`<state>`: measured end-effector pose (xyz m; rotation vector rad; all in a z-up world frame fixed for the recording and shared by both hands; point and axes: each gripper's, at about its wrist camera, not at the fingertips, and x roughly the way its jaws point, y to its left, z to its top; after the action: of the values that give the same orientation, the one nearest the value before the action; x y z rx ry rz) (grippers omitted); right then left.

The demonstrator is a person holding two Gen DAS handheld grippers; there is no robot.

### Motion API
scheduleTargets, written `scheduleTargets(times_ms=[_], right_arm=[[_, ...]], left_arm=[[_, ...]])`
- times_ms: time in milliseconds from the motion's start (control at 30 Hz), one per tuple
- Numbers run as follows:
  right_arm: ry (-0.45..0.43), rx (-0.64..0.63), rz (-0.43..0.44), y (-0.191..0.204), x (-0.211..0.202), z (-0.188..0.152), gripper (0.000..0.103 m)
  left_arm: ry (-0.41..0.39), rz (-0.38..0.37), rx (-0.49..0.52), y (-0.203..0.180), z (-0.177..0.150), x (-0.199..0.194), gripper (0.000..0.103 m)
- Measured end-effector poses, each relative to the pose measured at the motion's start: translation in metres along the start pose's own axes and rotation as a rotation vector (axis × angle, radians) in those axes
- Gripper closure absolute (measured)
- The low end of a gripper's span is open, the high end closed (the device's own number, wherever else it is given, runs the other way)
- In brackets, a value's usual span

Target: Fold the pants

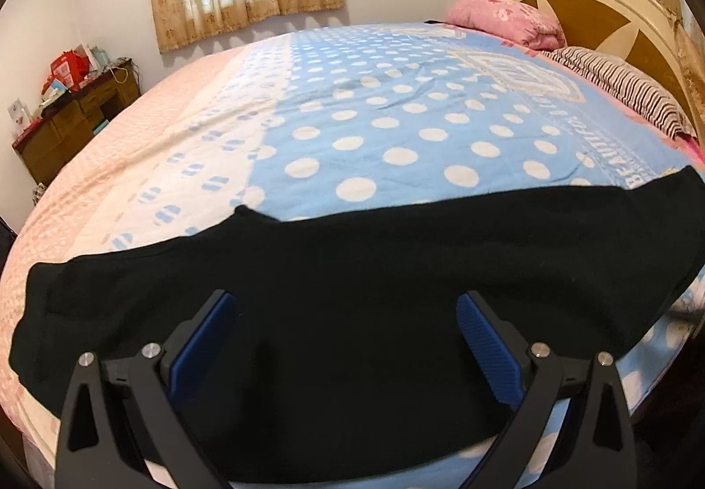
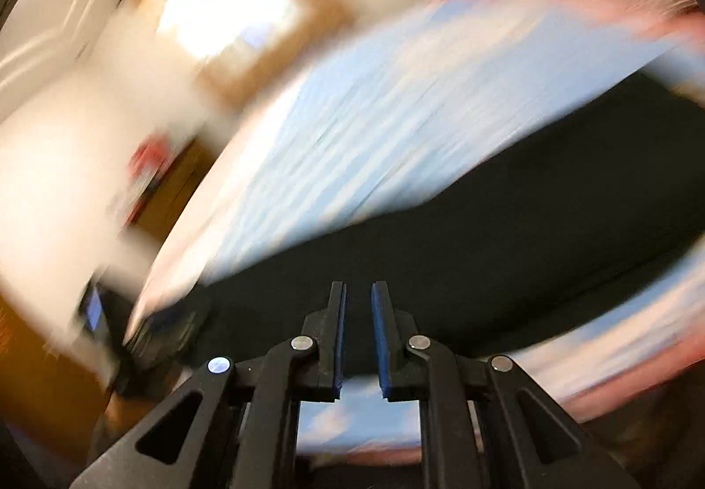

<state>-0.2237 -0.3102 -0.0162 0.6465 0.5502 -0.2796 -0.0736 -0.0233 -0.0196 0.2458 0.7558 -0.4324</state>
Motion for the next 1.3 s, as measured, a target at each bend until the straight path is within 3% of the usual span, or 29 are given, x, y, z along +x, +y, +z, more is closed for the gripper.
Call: scheduleTargets(times_ms=[33,67,133,233,333,400,567,667,700,767,867,1100,1300], right_arm=[[-0.070,0.016,-0.087,-0.019,-0.017,0.013,0.071],[-0.122,0.031,-0.158,-0.039,-0.033,0.026,0.050],[-0.208,0.053,-0.239,-0.068,-0.056,0.044,0.039],[-0.265,0.064,-0.348,-0.105,-0.079,0.064,0.039],[-0.231,0.043,-0.407,-0.137,-0.082,0.069,0.039],[-0.137,0.023,-0.435,-0.138,-0.059,0.060,0.039],[-0.120,-0.184,-0.589,-0.119,-0.041,0.043,0.040],[-0.083,-0.243,-0.660,-0.115,-0.032,0.041,0.055],[-0.080,-0.243,-0.651,-0.115,-0.033,0.041,0.069],[-0.068,-0.221,-0.593,-0.116,-0.035,0.043,0.083],[-0.059,-0.226,-0.601,-0.113,-0.034,0.041,0.089],[-0.152,-0.271,-0.497,-0.066,-0.049,0.047,0.090],[-0.154,-0.463,-0.236,0.026,-0.038,0.028,0.090]], left_arm=[[-0.002,-0.003,0.004,-0.002,0.001,0.000,0.001],[-0.004,-0.001,0.008,-0.003,0.002,0.000,0.001],[-0.012,0.012,0.021,-0.006,0.004,0.000,0.001],[-0.024,0.018,0.003,-0.004,0.008,0.000,0.001],[-0.019,0.014,-0.043,0.000,0.011,0.001,0.001],[-0.002,0.008,-0.067,0.001,0.013,0.005,0.001],[0.012,0.024,-0.079,0.003,0.012,0.007,0.001],[0.020,0.038,-0.092,0.010,0.009,0.009,0.001],[0.026,0.037,-0.108,0.013,0.008,0.010,0.001],[0.034,0.029,-0.128,0.018,0.005,0.011,0.001],[0.038,0.008,-0.152,0.023,0.001,0.010,0.001],[0.010,0.030,-0.146,0.035,-0.003,0.001,0.001],[0.002,0.040,-0.192,0.051,-0.005,-0.001,0.001]])
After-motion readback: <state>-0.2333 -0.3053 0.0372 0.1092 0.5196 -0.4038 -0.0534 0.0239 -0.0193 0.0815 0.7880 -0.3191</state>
